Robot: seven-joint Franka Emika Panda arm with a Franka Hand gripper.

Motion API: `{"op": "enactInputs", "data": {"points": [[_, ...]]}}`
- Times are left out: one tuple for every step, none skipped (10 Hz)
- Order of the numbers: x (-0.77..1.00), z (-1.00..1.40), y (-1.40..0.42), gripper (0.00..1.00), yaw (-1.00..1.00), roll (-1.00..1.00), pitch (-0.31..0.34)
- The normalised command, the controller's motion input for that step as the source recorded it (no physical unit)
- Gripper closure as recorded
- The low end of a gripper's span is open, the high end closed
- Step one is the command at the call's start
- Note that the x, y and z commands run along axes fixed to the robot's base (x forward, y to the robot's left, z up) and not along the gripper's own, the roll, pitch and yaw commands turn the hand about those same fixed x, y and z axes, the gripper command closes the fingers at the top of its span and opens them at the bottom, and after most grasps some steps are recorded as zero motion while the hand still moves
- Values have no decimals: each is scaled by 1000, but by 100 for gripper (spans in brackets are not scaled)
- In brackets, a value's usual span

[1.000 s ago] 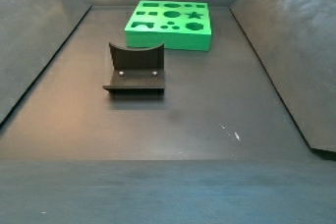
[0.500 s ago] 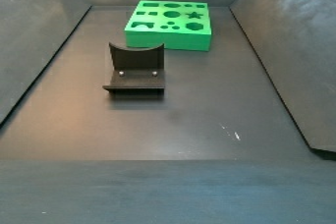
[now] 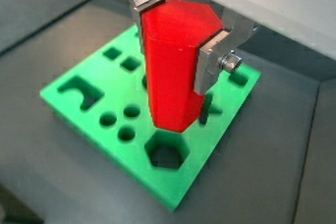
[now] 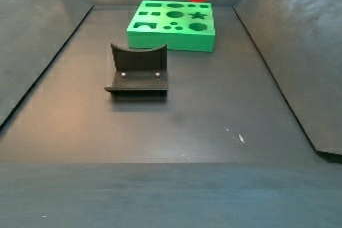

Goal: Insert the hexagon object.

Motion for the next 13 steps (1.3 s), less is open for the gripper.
{"op": "enactInputs", "data": {"points": [[0,-880,371,100,-17,-144,34],[126,-771,166,100,-37,-171,76],[237,-486,0,100,-11,-46,87],[171,-443,0,100,-66,-30,67],[14,-354,0,100,-137,-109,89],[-109,-146,-26,100,-17,-74,0],[-197,0,-271,100,83,0,-29],[0,-66,-226,100,203,19,0],[11,-231,0,100,103,53,0],[-29,-140,-69,100,26,80,0],[-163,-74,0,100,0,20,0],[-414,-11,0,100,0,4,-11],[-434,0,0,100,0,24,-36]]}}
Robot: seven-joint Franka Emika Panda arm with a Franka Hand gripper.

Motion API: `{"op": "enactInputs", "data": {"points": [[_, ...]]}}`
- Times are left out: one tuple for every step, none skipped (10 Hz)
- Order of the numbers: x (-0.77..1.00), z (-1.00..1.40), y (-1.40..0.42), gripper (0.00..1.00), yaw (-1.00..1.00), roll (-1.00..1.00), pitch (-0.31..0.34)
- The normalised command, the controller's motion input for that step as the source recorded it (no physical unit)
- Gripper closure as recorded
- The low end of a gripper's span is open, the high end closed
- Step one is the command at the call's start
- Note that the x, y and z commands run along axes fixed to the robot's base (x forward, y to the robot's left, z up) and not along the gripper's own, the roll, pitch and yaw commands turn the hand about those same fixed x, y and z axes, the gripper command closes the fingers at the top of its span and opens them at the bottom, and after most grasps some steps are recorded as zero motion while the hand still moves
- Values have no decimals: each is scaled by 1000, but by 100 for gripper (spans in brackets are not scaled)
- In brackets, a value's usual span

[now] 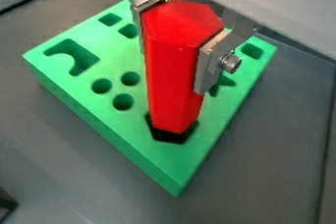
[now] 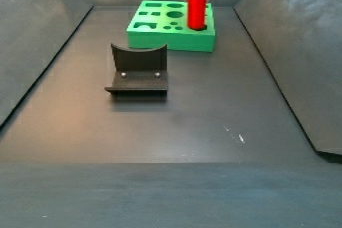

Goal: Insert the hexagon object.

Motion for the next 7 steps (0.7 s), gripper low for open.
{"op": "enactInputs", "data": {"points": [[-223,-117,80,100,63,17,-24],[0,-160,234,100,203,0,0],[183,-126,263,100,277,0,0],[280,-137,237,100,271,0,33],[357,-163,183,100,234,0,66],[409,-226,151,100,234,0,90],[249,-480,0,100,80,0,64]]}}
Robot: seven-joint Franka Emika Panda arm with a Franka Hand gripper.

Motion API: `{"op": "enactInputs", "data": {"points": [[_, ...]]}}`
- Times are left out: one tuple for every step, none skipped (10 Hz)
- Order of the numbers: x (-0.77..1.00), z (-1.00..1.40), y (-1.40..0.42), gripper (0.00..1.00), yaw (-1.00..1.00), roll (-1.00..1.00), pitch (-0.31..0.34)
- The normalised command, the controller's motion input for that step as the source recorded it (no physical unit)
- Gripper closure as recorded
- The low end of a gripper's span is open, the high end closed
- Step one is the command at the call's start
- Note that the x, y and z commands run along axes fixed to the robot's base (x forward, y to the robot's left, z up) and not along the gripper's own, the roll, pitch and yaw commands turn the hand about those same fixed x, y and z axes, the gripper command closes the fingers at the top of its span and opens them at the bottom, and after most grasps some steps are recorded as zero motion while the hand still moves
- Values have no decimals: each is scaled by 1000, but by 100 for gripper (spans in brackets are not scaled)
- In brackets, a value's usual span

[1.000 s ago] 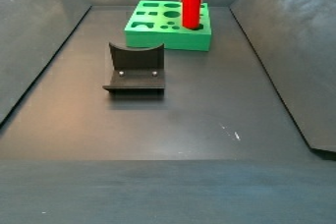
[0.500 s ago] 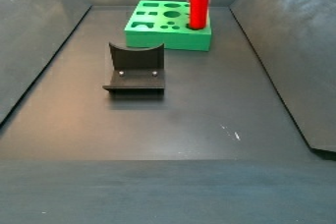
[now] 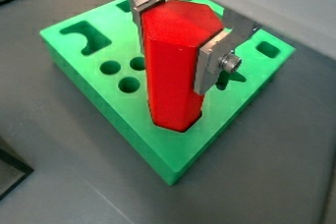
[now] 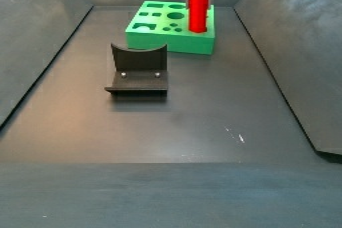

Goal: Insert the hexagon object.

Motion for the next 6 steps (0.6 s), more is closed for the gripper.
{"op": "enactInputs", "data": {"points": [[134,-797,0,100,0,36,46],[29,-857,-77,100,0,81,0],[51,-840,-154,100,0,127,0],[120,-703,-49,100,40,101,16],[-80,0,0,100,0,0,0],[0,0,0,100,0,0,0]]}}
